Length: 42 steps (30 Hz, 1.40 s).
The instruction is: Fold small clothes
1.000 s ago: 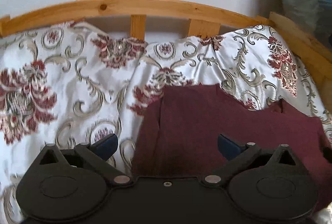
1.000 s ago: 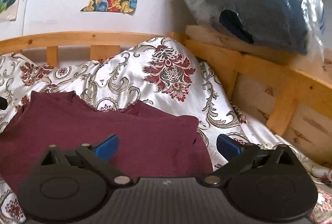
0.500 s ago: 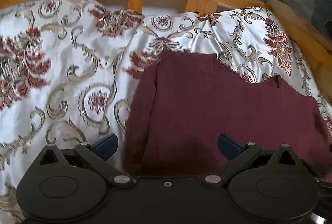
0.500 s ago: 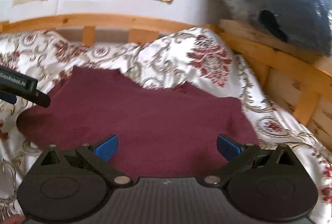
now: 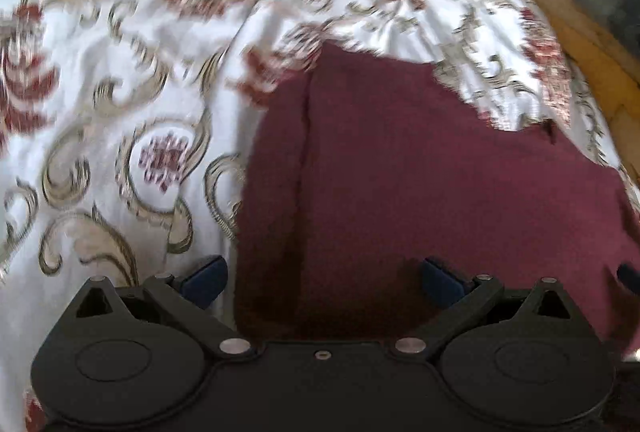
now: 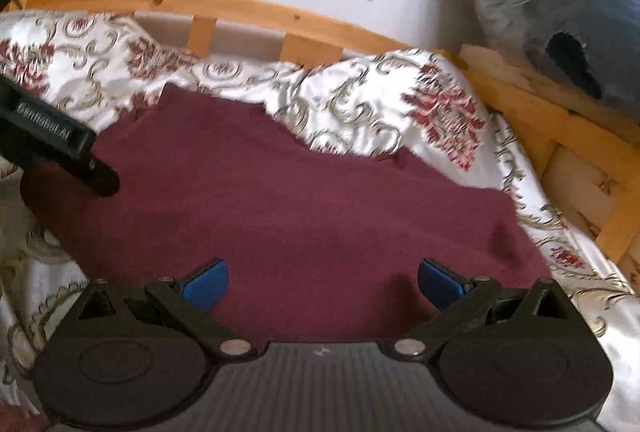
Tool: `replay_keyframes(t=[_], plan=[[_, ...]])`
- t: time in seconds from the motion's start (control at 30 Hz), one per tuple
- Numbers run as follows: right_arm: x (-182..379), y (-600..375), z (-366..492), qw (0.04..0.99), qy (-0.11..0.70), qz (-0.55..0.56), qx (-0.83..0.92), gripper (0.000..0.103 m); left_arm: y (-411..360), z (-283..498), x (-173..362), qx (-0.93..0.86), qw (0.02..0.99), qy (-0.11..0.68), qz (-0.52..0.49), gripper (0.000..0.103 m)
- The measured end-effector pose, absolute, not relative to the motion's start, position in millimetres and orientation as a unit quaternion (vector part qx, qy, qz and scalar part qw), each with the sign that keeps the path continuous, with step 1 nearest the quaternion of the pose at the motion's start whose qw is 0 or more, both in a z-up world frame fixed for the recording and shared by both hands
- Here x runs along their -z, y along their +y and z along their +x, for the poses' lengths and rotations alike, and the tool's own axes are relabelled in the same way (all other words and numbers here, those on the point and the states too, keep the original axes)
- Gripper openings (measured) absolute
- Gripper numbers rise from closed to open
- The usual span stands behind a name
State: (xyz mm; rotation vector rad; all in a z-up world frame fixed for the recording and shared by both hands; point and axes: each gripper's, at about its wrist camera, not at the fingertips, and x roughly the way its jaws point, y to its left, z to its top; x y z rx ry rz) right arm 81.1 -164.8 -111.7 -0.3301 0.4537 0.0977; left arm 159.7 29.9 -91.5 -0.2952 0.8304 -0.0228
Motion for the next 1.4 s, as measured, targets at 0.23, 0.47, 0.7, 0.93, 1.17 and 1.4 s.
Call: replay_keyframes(t=[0.23,0.47,0.7,0.93,1.17,1.4], plan=[[120.2,-159.2,82.4,0.954,0.235,-0.179,-0.044,0.103,36.6,156.2,98.1,0.031,0.909,0.387,-0.151,0.102],[120.1,-160.0,83.7,0.954,0.239,-0.178,-0.044,0.103,38.4,155.2,98.2,0.035,0.91,0.385,-0.152,0.102],[120.5,-161.4,85.5,0.953,0.245,-0.173,-0.046,0.103,35.3,155.0,99.8,0.038,0.913,0.382,-0.136,0.102],[120.5,-161.7,86.0,0.953,0.246,-0.172,-0.046,0.103,35.1,155.3,99.9,0.038,0.913,0.382,-0.137,0.102],[120.4,-162.3,86.2,0.953,0.247,-0.171,-0.047,0.103,34.2,154.4,101.4,0.035,0.915,0.38,-0.132,0.102],[120.6,-162.4,86.2,0.953,0.248,-0.169,-0.046,0.103,32.2,154.1,98.5,0.024,0.912,0.386,-0.134,0.099]])
